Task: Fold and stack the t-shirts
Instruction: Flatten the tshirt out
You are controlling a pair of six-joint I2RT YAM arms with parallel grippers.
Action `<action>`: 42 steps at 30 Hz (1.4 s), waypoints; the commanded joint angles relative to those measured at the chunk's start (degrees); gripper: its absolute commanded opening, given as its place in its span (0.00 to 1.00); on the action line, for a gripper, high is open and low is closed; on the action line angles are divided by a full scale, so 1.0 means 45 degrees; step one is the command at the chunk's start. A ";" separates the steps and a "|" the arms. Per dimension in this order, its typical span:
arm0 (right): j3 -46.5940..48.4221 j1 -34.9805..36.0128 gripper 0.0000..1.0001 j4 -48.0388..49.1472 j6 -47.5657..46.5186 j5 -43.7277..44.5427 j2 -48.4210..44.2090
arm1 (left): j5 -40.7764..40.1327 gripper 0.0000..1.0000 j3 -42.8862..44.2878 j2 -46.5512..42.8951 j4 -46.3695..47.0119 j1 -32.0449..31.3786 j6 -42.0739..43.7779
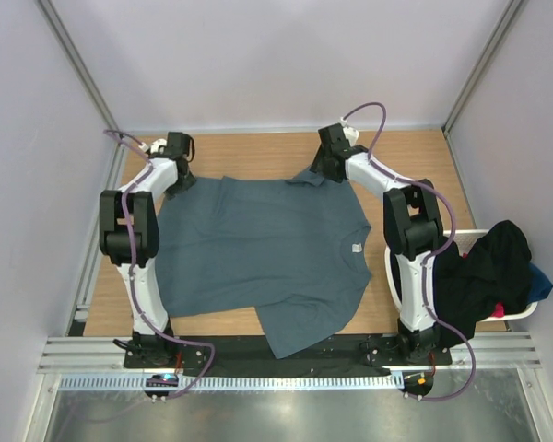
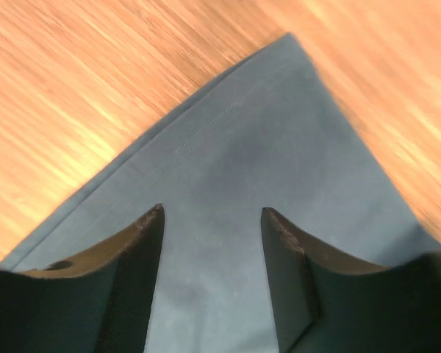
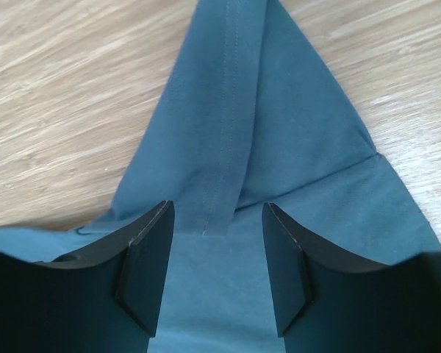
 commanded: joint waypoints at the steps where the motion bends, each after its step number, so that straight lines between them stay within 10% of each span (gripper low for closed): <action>1: 0.0158 -0.0007 0.56 0.0575 0.0514 -0.0175 0.0039 | 0.0441 0.52 0.0614 0.0732 -0.0050 0.0211 -0.0114; 27: 0.0255 -0.0007 0.42 0.1179 0.1080 -0.0215 0.1465 | 0.0871 0.43 0.0029 0.1789 -0.0500 0.1676 -0.1521; 42: 0.3260 -0.0007 0.02 0.2174 0.1062 -0.0664 0.2617 | 0.1067 0.44 -0.0265 0.1047 -0.0246 0.1677 -0.0760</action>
